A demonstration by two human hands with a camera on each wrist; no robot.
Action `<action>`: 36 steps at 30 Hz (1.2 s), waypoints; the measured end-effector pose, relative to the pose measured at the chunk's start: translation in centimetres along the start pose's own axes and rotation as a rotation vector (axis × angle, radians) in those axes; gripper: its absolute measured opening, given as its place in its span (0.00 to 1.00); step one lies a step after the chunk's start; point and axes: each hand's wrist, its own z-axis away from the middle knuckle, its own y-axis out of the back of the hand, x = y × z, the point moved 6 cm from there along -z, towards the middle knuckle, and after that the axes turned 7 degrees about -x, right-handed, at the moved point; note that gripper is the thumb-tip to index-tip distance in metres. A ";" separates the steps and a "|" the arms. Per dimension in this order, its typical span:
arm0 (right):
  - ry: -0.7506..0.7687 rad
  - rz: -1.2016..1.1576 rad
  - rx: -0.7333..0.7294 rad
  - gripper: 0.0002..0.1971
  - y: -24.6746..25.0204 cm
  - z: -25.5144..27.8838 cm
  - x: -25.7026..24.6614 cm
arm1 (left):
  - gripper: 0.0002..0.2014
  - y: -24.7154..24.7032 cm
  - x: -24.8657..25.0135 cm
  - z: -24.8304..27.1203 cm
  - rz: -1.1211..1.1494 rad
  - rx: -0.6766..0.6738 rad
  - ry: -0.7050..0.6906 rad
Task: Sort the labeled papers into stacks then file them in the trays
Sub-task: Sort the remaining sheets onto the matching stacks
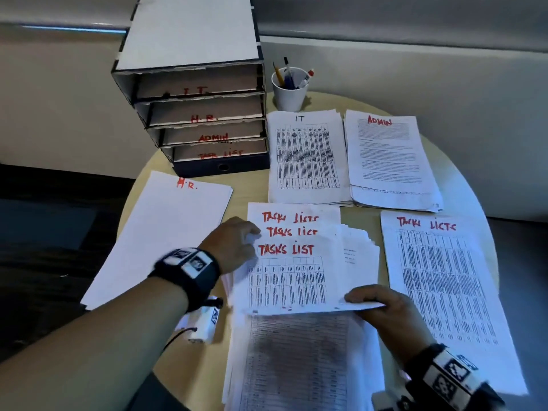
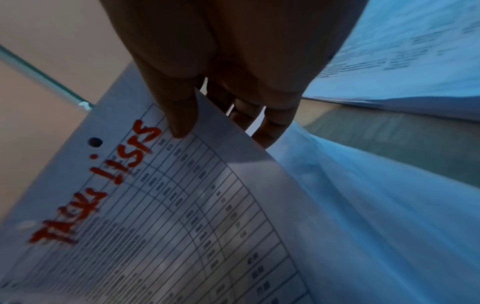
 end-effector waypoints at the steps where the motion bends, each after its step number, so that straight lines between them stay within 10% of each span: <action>1: -0.007 -0.049 -0.006 0.13 0.0 0.1 0.3 | 0.22 -0.6 0.2 -0.7 -0.139 -0.045 0.031; 24: 0.003 -0.159 -0.024 0.12 -0.9 -1.1 1.7 | 0.10 -3.8 -0.8 1.7 -0.130 0.143 -0.055; 36: 0.011 -0.021 0.028 0.18 -0.1 -1.2 0.1 | 0.10 -4.2 1.5 4.3 0.666 -0.144 -0.065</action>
